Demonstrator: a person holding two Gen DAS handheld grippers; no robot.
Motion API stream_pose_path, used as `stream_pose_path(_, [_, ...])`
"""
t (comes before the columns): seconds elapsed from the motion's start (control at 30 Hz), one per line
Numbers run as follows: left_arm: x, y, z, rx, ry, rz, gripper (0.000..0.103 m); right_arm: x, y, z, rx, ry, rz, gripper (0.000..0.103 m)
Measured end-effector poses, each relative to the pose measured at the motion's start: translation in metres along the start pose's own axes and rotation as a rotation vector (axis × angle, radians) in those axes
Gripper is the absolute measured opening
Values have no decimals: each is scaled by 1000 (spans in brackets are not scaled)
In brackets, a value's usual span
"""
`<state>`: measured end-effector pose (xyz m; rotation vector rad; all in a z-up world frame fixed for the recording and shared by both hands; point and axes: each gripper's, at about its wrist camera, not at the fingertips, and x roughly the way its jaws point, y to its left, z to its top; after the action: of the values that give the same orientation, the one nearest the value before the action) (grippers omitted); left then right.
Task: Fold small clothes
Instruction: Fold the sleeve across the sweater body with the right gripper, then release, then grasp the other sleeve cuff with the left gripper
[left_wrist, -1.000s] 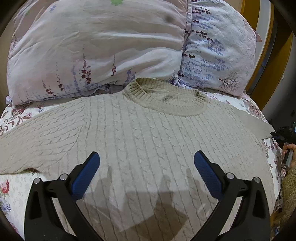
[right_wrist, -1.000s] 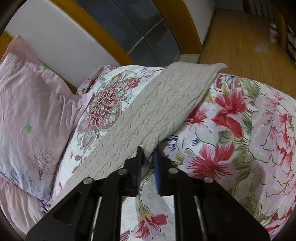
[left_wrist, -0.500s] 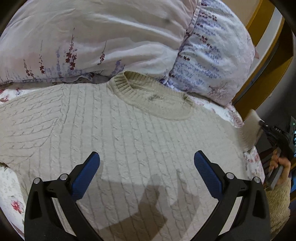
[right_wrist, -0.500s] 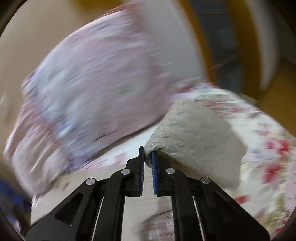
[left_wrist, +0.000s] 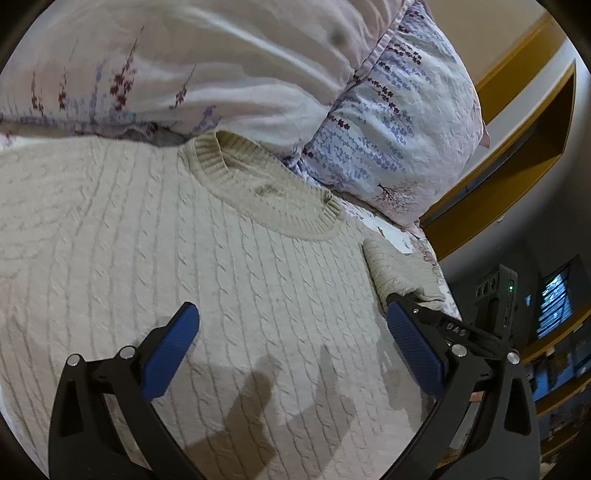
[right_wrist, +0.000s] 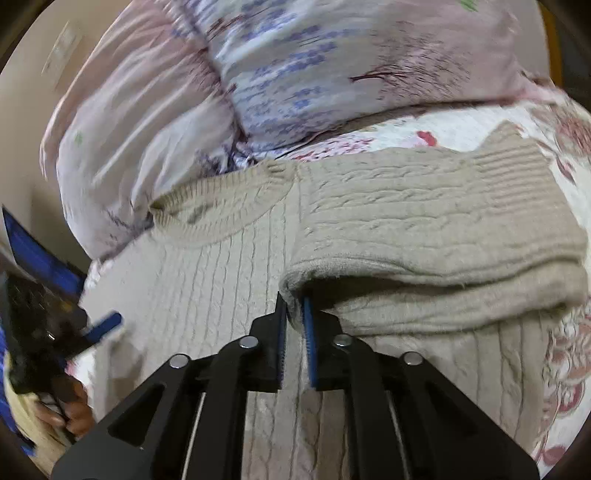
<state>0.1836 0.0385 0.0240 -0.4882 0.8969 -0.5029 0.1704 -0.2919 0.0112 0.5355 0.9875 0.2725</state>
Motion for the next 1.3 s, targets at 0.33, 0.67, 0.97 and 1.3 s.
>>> stream_pose_path(0.33, [-3,18,4,-125,10,-65,92,-24,-28,31,204,-171,-179,18])
stream_pose_path(0.67, [-6,28,3,-210,1,-130,89,21,115,10,-387,-59,-29,16])
stream_pose_path(0.97, [9,35,2,-295,36,-138,72,31,109,-15,-349,100,54,50])
stream_pose_path(1.3, [43,45,14,-354,58,-108,8,-12,16,-15,56,62,104,58])
